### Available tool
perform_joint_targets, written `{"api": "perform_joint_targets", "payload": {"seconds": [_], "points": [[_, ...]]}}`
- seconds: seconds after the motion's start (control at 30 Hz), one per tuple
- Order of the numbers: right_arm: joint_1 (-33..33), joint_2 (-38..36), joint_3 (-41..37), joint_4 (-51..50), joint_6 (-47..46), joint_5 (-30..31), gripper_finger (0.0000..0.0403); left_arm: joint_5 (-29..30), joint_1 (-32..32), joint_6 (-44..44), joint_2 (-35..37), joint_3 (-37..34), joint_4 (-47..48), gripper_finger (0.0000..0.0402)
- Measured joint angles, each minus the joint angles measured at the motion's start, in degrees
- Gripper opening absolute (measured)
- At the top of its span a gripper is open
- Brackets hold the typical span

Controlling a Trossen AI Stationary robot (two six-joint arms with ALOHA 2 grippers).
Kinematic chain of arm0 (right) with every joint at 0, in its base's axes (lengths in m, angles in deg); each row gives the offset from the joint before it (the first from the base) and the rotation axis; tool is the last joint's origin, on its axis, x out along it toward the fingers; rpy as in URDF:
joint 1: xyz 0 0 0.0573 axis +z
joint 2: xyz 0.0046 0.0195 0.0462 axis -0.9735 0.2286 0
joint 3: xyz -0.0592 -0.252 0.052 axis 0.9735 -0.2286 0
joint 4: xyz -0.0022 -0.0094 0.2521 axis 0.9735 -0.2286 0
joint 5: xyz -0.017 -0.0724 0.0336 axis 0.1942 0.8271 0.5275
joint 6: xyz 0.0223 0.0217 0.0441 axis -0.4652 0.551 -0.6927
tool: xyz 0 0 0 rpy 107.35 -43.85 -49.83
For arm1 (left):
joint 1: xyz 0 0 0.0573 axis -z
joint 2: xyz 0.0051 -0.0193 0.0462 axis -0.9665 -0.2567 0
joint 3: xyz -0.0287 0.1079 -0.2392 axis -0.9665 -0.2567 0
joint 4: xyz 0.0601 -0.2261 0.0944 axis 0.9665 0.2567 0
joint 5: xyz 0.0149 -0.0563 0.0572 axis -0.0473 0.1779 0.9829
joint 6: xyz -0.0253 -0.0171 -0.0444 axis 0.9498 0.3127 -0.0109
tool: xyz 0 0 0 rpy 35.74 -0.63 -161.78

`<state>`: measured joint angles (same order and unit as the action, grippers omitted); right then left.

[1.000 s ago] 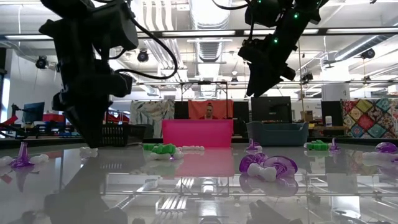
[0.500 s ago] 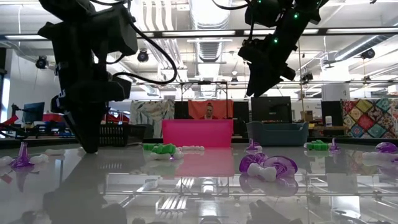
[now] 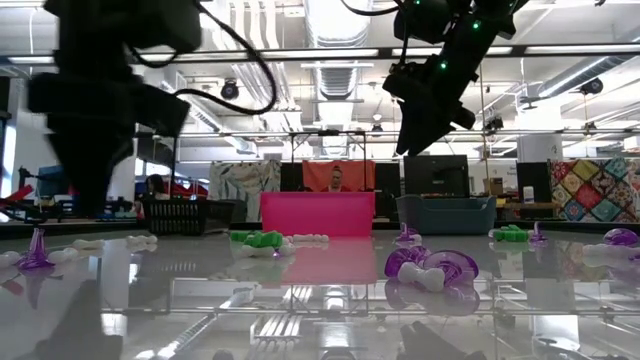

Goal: Sort Halloween decoration
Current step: Put the white bone toy into the black bin

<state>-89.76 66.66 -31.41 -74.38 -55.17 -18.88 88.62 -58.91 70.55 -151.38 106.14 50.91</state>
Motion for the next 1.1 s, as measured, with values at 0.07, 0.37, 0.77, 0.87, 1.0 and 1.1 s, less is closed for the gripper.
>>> {"api": "perform_joint_targets", "payload": {"seconds": [0.07, 0.37, 0.77, 0.87, 1.0, 1.1], "points": [[0.25, 0.00, 0.01, 0.00, -0.02, 0.00, 0.0146, 0.04, 1.94, -1.11, 0.00, -0.41, -0.20, 0.0056], [1.23, 0.02, 0.00, 0.02, -0.52, -0.02, 0.0146, 5.19, 3.49, 0.42, -0.02, -0.77, -0.29, 0.0096], [2.25, 0.02, 0.00, 0.07, -1.09, -0.20, 0.0146, 6.54, 3.49, 0.09, -3.82, -2.91, -2.72, 0.0103], [2.25, 0.02, 0.01, 0.04, -1.09, -0.22, 0.0146, 6.49, 3.51, 0.06, -4.62, -3.35, -4.07, 0.0103], [2.25, 0.02, -0.01, 0.09, -1.09, -0.17, 0.0146, 6.40, 3.53, 0.05, -5.34, -3.28, -4.41, 0.0094], [2.25, 0.02, 0.01, 0.06, -1.07, -0.17, 0.0146, 6.00, 3.55, -0.14, -5.28, -3.28, -4.70, 0.0067]]}}
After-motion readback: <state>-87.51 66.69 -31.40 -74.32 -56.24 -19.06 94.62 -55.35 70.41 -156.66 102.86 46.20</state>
